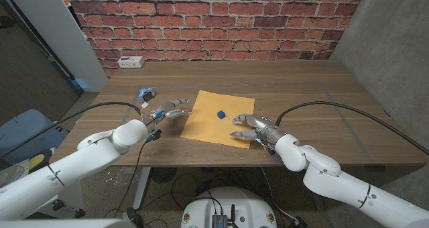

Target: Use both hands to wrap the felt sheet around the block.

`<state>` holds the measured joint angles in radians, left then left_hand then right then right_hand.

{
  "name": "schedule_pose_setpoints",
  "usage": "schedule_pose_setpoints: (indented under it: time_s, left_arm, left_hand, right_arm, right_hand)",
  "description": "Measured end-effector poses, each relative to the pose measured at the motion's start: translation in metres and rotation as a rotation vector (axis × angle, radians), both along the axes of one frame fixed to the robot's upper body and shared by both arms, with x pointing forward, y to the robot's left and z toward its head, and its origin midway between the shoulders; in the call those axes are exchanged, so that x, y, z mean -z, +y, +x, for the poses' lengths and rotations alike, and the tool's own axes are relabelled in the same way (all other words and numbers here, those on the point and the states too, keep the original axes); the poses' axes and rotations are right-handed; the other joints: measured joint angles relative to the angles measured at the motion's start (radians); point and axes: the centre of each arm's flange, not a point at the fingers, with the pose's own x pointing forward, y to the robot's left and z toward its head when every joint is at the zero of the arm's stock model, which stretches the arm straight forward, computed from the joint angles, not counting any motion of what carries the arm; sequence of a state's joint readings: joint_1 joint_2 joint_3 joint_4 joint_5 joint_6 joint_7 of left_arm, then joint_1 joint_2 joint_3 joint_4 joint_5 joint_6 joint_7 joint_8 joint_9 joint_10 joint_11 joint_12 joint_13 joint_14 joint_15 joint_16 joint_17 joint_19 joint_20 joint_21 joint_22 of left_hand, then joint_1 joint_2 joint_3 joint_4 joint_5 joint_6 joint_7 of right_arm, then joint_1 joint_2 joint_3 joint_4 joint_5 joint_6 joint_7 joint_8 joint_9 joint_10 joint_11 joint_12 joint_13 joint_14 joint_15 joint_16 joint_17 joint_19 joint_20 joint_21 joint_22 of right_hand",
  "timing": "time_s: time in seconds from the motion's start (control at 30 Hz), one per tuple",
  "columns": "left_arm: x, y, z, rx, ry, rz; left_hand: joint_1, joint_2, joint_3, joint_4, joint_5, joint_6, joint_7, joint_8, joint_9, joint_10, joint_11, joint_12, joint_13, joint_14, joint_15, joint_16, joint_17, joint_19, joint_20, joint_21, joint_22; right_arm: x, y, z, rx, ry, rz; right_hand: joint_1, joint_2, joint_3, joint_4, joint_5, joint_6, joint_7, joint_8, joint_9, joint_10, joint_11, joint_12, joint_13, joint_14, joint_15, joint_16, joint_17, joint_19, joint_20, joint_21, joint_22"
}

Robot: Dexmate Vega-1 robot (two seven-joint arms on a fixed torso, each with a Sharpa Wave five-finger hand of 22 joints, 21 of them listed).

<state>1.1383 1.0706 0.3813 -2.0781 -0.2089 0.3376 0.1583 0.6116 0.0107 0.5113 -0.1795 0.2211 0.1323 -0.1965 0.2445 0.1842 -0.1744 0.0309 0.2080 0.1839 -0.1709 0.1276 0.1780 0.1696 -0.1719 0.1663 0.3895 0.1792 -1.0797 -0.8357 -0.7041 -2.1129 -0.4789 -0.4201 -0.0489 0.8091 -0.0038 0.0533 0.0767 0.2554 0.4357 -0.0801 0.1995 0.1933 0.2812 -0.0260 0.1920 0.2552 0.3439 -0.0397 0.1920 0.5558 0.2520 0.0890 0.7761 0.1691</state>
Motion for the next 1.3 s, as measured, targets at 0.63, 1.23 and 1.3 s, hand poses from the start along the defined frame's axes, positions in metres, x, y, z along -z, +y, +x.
schedule_pose_setpoints:
  time_s: [0.63,1.23,1.3]
  left_arm:
    - [-0.010,-0.018,-0.021,-0.087,0.034,0.261]
    - [-0.008,-0.030,-0.029,-0.249,0.003,0.464]
    - [-0.010,-0.029,-0.030,-0.260,-0.003,0.475]
  left_hand:
    - [0.138,-0.016,-0.018,0.018,0.009,0.018,-0.004,-0.013,0.005,0.003,-0.009,-0.009,0.000,-0.003,0.022,-0.004,0.000,-0.002,0.034,-0.117,0.010]
    - [0.177,-0.004,-0.038,0.029,0.009,0.021,-0.014,-0.027,0.009,0.004,-0.029,-0.009,0.000,-0.004,0.010,-0.004,0.000,-0.002,0.034,-0.135,0.009]
    - [0.177,-0.004,-0.038,0.029,0.009,0.021,-0.014,-0.027,0.009,0.004,-0.029,-0.009,0.000,-0.004,0.010,-0.004,0.000,-0.002,0.034,-0.135,0.009]
  right_arm:
    - [0.021,-0.012,-0.022,0.095,0.046,-0.046]
    - [0.019,-0.016,-0.051,0.274,-0.052,-0.147]
    - [0.018,-0.014,-0.053,0.279,-0.044,-0.155]
  right_hand:
    - [-0.005,-0.046,-0.021,-0.033,0.091,-0.076,-0.026,-0.008,0.005,-0.168,-0.008,-0.003,-0.014,-0.316,0.070,-0.011,-0.065,-0.343,0.112,-0.227,0.004]
    - [0.048,-0.026,-0.013,-0.069,0.134,-0.144,-0.024,-0.005,0.005,-0.285,-0.003,0.004,-0.018,-0.438,0.082,0.007,-0.113,-0.349,0.110,-0.296,0.003]
    - [0.048,-0.026,-0.013,-0.069,0.141,-0.101,-0.021,0.010,0.005,-0.266,-0.005,0.008,-0.022,-0.423,0.082,0.009,-0.119,-0.333,0.110,-0.296,0.003]
